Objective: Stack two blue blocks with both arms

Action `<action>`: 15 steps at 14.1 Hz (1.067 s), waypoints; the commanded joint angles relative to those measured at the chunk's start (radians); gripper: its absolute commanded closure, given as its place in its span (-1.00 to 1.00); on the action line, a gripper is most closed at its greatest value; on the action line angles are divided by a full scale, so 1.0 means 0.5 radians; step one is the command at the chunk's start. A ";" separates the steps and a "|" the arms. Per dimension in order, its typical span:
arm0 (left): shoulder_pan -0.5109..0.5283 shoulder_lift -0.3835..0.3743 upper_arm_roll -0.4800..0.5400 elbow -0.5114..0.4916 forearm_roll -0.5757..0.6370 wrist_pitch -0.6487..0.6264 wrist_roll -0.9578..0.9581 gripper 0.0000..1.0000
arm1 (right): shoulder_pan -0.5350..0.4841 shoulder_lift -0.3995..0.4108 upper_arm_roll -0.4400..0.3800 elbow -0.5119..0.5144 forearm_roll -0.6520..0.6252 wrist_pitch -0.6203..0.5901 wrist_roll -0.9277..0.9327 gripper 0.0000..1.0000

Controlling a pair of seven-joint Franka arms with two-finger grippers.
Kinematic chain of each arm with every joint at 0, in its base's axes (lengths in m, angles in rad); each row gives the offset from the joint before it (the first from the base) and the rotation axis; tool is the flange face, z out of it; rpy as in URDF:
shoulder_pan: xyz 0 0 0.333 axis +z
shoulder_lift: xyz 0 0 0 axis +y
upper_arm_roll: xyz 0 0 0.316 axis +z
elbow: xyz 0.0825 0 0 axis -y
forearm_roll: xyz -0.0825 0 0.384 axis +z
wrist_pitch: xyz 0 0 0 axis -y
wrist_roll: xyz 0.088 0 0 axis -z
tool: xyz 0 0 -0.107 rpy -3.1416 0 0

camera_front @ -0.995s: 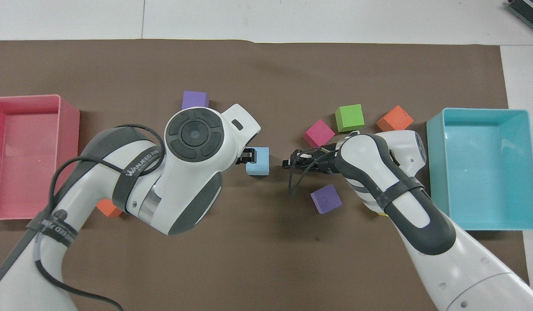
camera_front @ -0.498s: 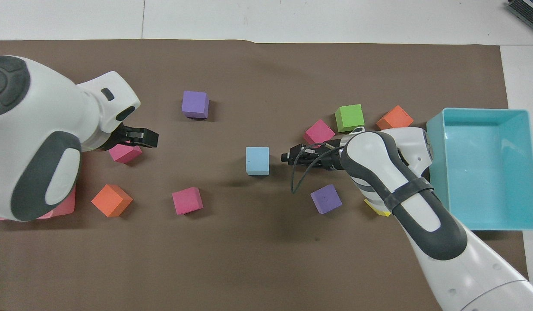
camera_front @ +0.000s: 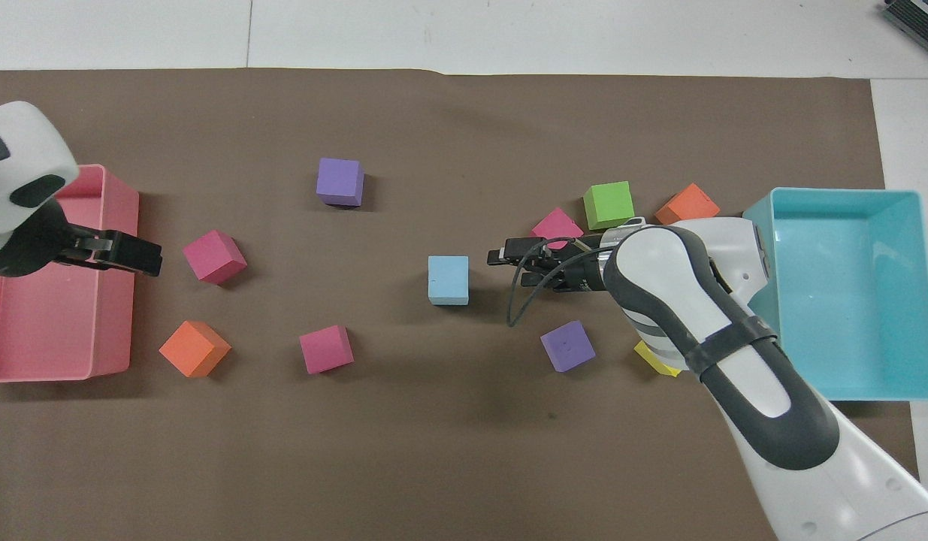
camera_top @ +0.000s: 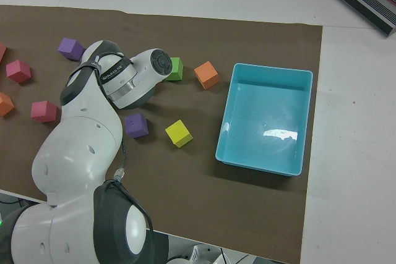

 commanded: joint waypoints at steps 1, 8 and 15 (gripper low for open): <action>0.054 0.057 -0.013 0.135 0.029 -0.093 0.093 -1.00 | -0.073 -0.133 0.015 -0.022 -0.268 -0.007 0.168 -1.00; 0.057 -0.014 -0.013 0.108 0.032 -0.163 0.090 -1.00 | -0.202 -0.216 0.000 0.122 -1.197 -0.231 0.189 -1.00; 0.094 -0.081 -0.013 0.016 0.029 -0.154 0.081 -1.00 | -0.285 -0.348 -0.003 0.284 -1.906 -0.486 0.400 -1.00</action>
